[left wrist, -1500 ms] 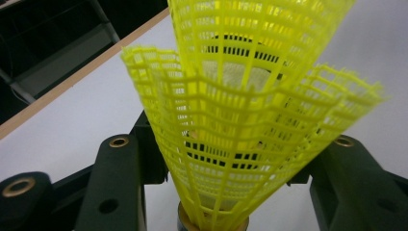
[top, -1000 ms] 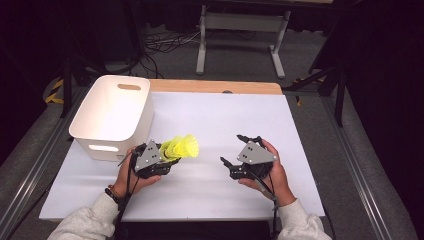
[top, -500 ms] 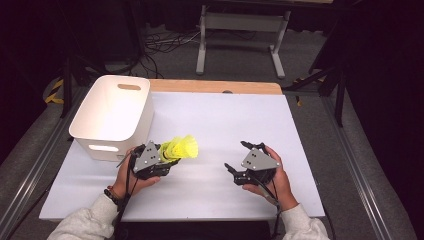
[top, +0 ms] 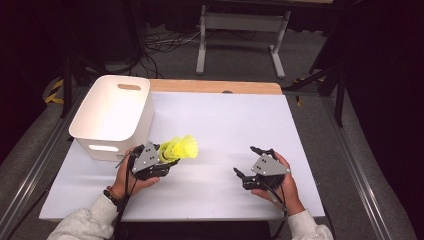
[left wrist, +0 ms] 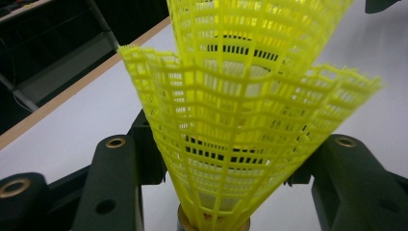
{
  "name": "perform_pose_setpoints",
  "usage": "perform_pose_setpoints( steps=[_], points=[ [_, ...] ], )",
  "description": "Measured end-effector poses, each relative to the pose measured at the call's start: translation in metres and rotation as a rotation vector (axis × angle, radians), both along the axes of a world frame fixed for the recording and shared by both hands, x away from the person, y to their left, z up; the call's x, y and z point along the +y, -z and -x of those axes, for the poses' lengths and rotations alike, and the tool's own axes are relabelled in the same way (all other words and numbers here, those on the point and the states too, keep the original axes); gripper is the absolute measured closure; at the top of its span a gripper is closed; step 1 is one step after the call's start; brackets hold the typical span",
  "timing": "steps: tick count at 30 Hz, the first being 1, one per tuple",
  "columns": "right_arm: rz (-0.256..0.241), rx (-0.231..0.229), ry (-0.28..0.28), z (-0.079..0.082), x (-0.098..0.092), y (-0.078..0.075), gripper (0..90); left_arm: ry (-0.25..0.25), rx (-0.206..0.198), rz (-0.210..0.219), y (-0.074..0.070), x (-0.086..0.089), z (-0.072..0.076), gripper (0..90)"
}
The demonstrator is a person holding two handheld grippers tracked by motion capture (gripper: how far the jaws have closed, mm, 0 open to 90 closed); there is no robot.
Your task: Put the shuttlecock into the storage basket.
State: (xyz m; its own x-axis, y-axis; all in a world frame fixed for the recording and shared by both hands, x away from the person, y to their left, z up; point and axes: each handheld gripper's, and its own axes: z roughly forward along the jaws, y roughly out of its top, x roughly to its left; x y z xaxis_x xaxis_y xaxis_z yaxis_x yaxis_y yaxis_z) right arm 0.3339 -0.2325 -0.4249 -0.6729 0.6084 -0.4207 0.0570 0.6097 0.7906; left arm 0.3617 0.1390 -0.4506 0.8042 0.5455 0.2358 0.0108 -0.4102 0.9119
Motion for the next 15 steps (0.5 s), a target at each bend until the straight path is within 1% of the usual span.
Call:
perform_pose_setpoints(
  steps=[1,3,5,6,9,10,11,13,15],
  points=[
    [0.005,-0.009,-0.002,0.001,-0.002,0.001,16.1,0.000,0.002,0.002,0.000,0.000,0.000,47.5],
    [-0.006,-0.009,-0.003,0.002,-0.005,0.003,16.1,0.000,0.002,0.009,0.000,0.001,0.000,47.6],
    [-0.024,-0.007,-0.001,0.004,-0.009,0.005,16.0,-0.004,0.002,0.012,-0.001,0.002,0.001,47.6],
    [-0.040,-0.007,-0.004,0.004,-0.011,0.006,15.8,-0.003,0.004,0.016,-0.001,0.003,0.001,47.6],
    [-0.036,-0.009,-0.006,0.006,-0.015,0.009,14.1,-0.003,-0.002,0.013,-0.002,0.004,0.001,47.6],
    [-0.042,-0.007,-0.004,0.006,-0.016,0.009,13.7,-0.003,-0.004,0.018,-0.003,0.006,0.001,47.5],
    [-0.057,-0.006,0.010,0.007,-0.017,0.010,12.9,-0.005,-0.003,0.022,-0.003,0.006,0.001,47.5],
    [-0.056,0.006,0.010,0.007,-0.019,0.012,11.9,-0.013,-0.010,0.029,-0.004,0.009,0.001,47.4],
    [-0.065,0.006,0.009,0.008,-0.020,0.013,9.4,-0.019,-0.011,0.042,-0.006,0.011,0.001,47.3]
  ],
)
